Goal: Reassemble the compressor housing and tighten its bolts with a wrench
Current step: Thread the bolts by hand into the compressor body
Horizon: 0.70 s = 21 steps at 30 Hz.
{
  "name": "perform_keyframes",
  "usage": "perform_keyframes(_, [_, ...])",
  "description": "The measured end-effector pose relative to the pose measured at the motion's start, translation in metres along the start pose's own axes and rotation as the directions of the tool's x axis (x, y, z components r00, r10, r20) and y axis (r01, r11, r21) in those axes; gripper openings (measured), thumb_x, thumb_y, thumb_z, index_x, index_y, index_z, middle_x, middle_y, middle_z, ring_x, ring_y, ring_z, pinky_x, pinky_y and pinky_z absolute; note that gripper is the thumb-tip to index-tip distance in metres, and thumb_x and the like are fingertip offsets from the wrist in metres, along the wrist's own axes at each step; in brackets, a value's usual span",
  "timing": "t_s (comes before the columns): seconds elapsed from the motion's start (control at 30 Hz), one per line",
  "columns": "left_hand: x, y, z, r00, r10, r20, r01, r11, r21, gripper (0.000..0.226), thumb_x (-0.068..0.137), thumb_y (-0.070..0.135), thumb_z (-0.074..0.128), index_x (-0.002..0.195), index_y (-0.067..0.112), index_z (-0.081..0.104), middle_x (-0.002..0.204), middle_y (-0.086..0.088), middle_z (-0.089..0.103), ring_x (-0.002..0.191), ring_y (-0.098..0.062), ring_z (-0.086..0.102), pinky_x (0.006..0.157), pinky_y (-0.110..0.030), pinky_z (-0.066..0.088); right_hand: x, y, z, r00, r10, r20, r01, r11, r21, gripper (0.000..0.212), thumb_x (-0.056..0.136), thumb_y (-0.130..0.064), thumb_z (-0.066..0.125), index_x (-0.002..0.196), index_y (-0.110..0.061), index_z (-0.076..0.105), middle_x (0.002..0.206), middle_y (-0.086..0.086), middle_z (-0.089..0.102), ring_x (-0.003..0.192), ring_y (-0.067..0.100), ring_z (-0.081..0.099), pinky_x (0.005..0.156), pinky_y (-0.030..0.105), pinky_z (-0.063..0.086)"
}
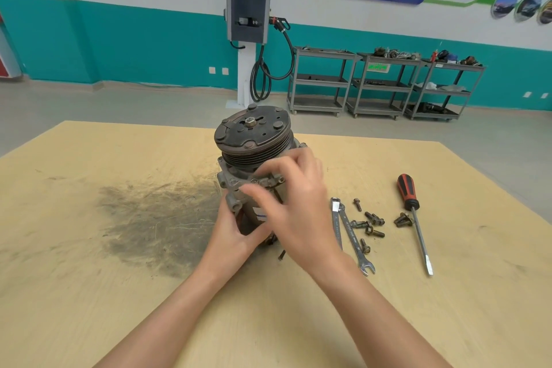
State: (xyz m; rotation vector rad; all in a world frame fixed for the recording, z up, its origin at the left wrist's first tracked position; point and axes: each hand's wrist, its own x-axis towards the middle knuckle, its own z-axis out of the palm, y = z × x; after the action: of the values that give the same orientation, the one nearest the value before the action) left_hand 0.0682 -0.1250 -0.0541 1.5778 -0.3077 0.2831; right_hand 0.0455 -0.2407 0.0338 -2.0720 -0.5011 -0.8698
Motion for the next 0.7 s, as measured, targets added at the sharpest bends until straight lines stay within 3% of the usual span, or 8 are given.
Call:
perform_keyframes(0.1, [-0.001, -0.004, 0.0, 1.0, -0.029, -0.001, 0.029, 0.999, -0.013, 0.063, 0.081, 0.006, 0.076, 0.128, 0.029, 0.041, 0.124, 0.023, 0.062, 0.122, 0.005, 0.053, 0.097, -0.01, 0.042, 0.001, 0.019, -0.037, 0.996, -0.03, -0.081, 0.028, 0.999, -0.024, 0.011, 0.086, -0.027, 0.07, 0.089, -0.018, 0.065, 0.09, -0.004, 0.053, 0.088, 0.009, 0.049, 0.076, 0.014, 0.036])
perform_keyframes(0.2, [-0.001, -0.008, -0.001, 0.999, -0.053, 0.005, 0.053, 0.998, -0.039, 0.065, 0.084, -0.003, 0.072, 0.129, 0.031, 0.04, 0.13, 0.02, 0.058, 0.123, 0.007, 0.052, 0.095, -0.007, 0.041, 0.002, 0.062, -0.074, 0.971, 0.226, 0.079, -0.197, 0.941, -0.274, 0.01, 0.089, -0.029, 0.067, 0.085, -0.025, 0.058, 0.083, -0.012, 0.049, 0.085, 0.01, 0.051, 0.068, 0.016, 0.031])
perform_keyframes(0.27, [-0.001, -0.008, 0.0, 0.999, -0.052, 0.012, 0.052, 0.997, -0.049, 0.066, 0.084, -0.004, 0.07, 0.133, 0.026, 0.039, 0.133, 0.017, 0.056, 0.124, 0.006, 0.052, 0.095, -0.007, 0.04, -0.008, 0.093, -0.09, 0.836, 0.501, 0.224, -0.304, 0.762, -0.571, 0.013, 0.09, -0.038, 0.062, 0.093, -0.025, 0.058, 0.088, -0.01, 0.047, 0.097, 0.018, 0.049, 0.072, 0.026, 0.035])
perform_keyframes(0.33, [-0.001, -0.007, 0.0, 0.999, -0.041, 0.013, 0.041, 0.998, -0.051, 0.068, 0.084, -0.004, 0.07, 0.137, 0.023, 0.037, 0.135, 0.017, 0.055, 0.125, 0.006, 0.051, 0.097, -0.007, 0.04, -0.021, 0.112, -0.094, 0.74, 0.611, 0.283, -0.254, 0.643, -0.723, 0.021, 0.092, -0.038, 0.057, 0.107, -0.023, 0.056, 0.098, -0.007, 0.048, 0.105, 0.02, 0.045, 0.08, 0.032, 0.041])
perform_keyframes(0.43, [-0.001, -0.006, 0.0, 0.999, -0.039, 0.011, 0.039, 0.997, -0.061, 0.069, 0.084, -0.004, 0.07, 0.138, 0.021, 0.035, 0.134, 0.019, 0.055, 0.125, 0.007, 0.051, 0.098, -0.007, 0.039, -0.033, 0.12, -0.082, 0.713, 0.617, 0.332, -0.163, 0.607, -0.778, 0.027, 0.092, -0.032, 0.049, 0.118, -0.025, 0.046, 0.111, -0.003, 0.05, 0.099, 0.017, 0.037, 0.078, 0.031, 0.039])
perform_keyframes(0.53, [-0.002, -0.004, 0.0, 0.999, -0.044, 0.013, 0.044, 0.998, -0.054, 0.068, 0.085, -0.003, 0.07, 0.135, 0.028, 0.037, 0.127, 0.027, 0.058, 0.122, 0.01, 0.051, 0.095, -0.004, 0.039, -0.039, 0.121, -0.067, 0.722, 0.596, 0.351, -0.109, 0.599, -0.793, 0.027, 0.094, -0.028, 0.044, 0.12, -0.024, 0.042, 0.116, -0.002, 0.05, 0.105, 0.019, 0.041, 0.071, 0.03, 0.036])
perform_keyframes(0.6, [-0.002, -0.003, 0.0, 0.999, -0.045, 0.017, 0.046, 0.998, -0.053, 0.068, 0.085, -0.003, 0.07, 0.134, 0.03, 0.036, 0.123, 0.034, 0.059, 0.121, 0.012, 0.051, 0.093, -0.003, 0.039, -0.04, 0.119, -0.06, 0.733, 0.583, 0.349, -0.091, 0.593, -0.8, 0.024, 0.096, -0.025, 0.042, 0.12, -0.022, 0.04, 0.112, 0.0, 0.051, 0.105, 0.02, 0.043, 0.068, 0.029, 0.035])
perform_keyframes(0.7, [-0.002, -0.001, 0.0, 0.999, -0.045, 0.024, 0.046, 0.997, -0.059, 0.068, 0.085, -0.004, 0.069, 0.135, 0.029, 0.035, 0.122, 0.039, 0.058, 0.12, 0.013, 0.051, 0.092, -0.002, 0.039, -0.037, 0.113, -0.055, 0.73, 0.588, 0.348, -0.071, 0.573, -0.817, 0.018, 0.095, -0.014, 0.042, 0.112, -0.017, 0.037, 0.094, 0.002, 0.045, 0.09, 0.023, 0.04, 0.063, 0.03, 0.033])
